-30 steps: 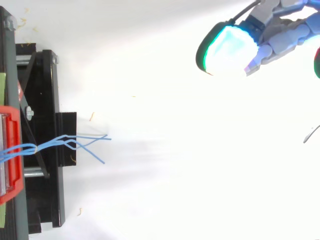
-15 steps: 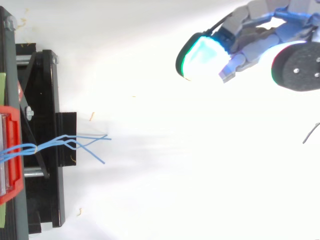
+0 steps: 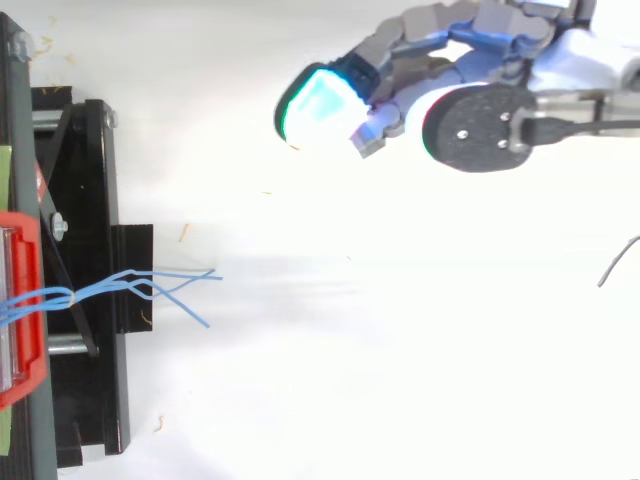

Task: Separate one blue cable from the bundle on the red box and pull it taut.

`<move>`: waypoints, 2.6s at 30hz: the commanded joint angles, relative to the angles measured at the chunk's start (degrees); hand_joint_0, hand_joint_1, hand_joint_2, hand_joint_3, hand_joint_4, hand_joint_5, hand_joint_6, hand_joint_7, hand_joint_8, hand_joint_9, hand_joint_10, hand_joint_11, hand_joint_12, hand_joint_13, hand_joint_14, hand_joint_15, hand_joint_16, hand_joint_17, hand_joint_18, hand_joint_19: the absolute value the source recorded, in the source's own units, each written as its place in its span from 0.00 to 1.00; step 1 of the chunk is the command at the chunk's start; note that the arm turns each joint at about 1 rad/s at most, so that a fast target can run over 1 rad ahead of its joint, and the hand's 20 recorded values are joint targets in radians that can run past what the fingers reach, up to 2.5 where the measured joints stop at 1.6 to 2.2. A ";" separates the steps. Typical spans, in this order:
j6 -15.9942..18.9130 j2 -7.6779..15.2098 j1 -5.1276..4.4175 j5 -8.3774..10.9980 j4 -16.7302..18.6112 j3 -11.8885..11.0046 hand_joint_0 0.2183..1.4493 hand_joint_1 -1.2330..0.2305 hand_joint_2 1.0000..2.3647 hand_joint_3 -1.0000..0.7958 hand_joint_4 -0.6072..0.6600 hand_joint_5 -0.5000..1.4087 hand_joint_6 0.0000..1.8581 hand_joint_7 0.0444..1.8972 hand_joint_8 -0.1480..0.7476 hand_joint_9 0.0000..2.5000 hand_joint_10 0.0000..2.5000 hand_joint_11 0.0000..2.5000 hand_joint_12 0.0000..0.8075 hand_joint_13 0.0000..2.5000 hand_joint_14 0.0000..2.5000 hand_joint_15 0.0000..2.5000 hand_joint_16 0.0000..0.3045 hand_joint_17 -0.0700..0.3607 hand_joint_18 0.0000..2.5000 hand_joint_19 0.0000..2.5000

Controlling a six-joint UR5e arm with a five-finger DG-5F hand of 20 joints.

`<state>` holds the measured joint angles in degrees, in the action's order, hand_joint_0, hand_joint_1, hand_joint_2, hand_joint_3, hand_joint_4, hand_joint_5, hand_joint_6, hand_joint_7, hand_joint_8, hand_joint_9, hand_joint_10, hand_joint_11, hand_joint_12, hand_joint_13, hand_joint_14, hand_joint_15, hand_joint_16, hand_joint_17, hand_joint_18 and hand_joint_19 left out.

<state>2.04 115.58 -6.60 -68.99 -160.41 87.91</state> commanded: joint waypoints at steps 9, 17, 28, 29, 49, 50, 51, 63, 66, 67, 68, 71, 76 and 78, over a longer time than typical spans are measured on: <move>-0.28 8.25 -0.35 0.09 -1.84 -8.37 0.29 0.49 0.00 0.31 0.63 0.17 0.27 0.33 0.40 0.32 0.00 0.07 0.33 0.18 0.00 0.04 0.12 0.35 0.00 0.06; -1.78 12.91 -0.43 -0.18 -2.28 -15.05 0.29 0.49 0.00 0.31 0.63 0.17 0.27 0.33 0.40 0.33 0.00 0.07 0.33 0.18 0.00 0.04 0.12 0.35 0.00 0.06; -6.43 15.20 -1.40 0.17 4.23 -16.81 0.29 0.49 0.00 0.31 0.64 0.18 0.27 0.34 0.40 0.34 0.00 0.08 0.32 0.19 0.00 0.04 0.11 0.34 0.00 0.05; -6.35 15.90 -1.49 0.09 4.14 -17.60 0.29 0.49 0.00 0.31 0.64 0.18 0.27 0.34 0.40 0.34 0.00 0.07 0.32 0.19 0.00 0.04 0.11 0.34 0.00 0.05; -9.51 21.70 -2.10 -1.41 4.84 -21.99 0.29 0.49 0.00 0.31 0.65 0.18 0.27 0.34 0.41 0.36 0.00 0.09 0.33 0.20 0.00 0.05 0.10 0.33 0.00 0.04; -10.48 21.70 -2.19 -1.76 5.20 -21.99 0.29 0.49 0.00 0.31 0.65 0.18 0.27 0.34 0.41 0.36 0.00 0.08 0.33 0.20 0.00 0.05 0.11 0.33 0.00 0.05; -10.92 21.70 -2.28 -1.85 5.46 -21.99 0.29 0.49 0.00 0.31 0.65 0.18 0.27 0.34 0.41 0.36 0.00 0.08 0.33 0.20 0.00 0.05 0.10 0.33 0.00 0.05; -11.27 22.32 -3.25 -2.46 5.81 -21.99 0.29 0.49 0.00 0.31 0.65 0.18 0.27 0.34 0.41 0.37 0.00 0.09 0.33 0.21 0.00 0.06 0.10 0.33 0.00 0.05; -11.44 22.32 -3.51 -2.46 5.20 -22.08 0.29 0.49 0.00 0.31 0.65 0.18 0.27 0.35 0.41 0.37 0.00 0.10 0.33 0.21 0.00 0.06 0.10 0.32 0.00 0.05; -11.53 22.32 -3.51 -2.46 5.28 -22.08 0.29 0.49 0.00 0.31 0.66 0.19 0.27 0.35 0.41 0.37 0.00 0.10 0.33 0.21 0.00 0.06 0.10 0.32 0.00 0.05; -11.62 22.32 -3.69 -2.64 5.20 -22.08 0.29 0.50 0.00 0.31 0.66 0.19 0.27 0.36 0.41 0.37 0.00 0.10 0.33 0.22 0.00 0.06 0.10 0.32 0.00 0.05; -12.15 22.23 -3.77 -2.64 5.11 -22.08 0.29 0.49 0.00 0.31 0.67 0.19 0.27 0.37 0.41 0.38 0.00 0.10 0.33 0.22 0.00 0.06 0.10 0.32 0.01 0.05; -14.08 22.23 -4.13 -2.64 3.96 -23.49 0.30 0.48 0.00 0.31 0.67 0.20 0.27 0.39 0.40 0.39 0.00 0.12 0.32 0.23 0.00 0.06 0.10 0.32 0.02 0.05; -14.26 22.23 -4.13 -2.64 2.82 -24.10 0.30 0.47 0.00 0.31 0.68 0.20 0.27 0.40 0.40 0.39 0.00 0.12 0.32 0.23 0.00 0.07 0.10 0.32 0.02 0.05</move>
<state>-11.72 137.83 -10.63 -71.63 -156.39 64.68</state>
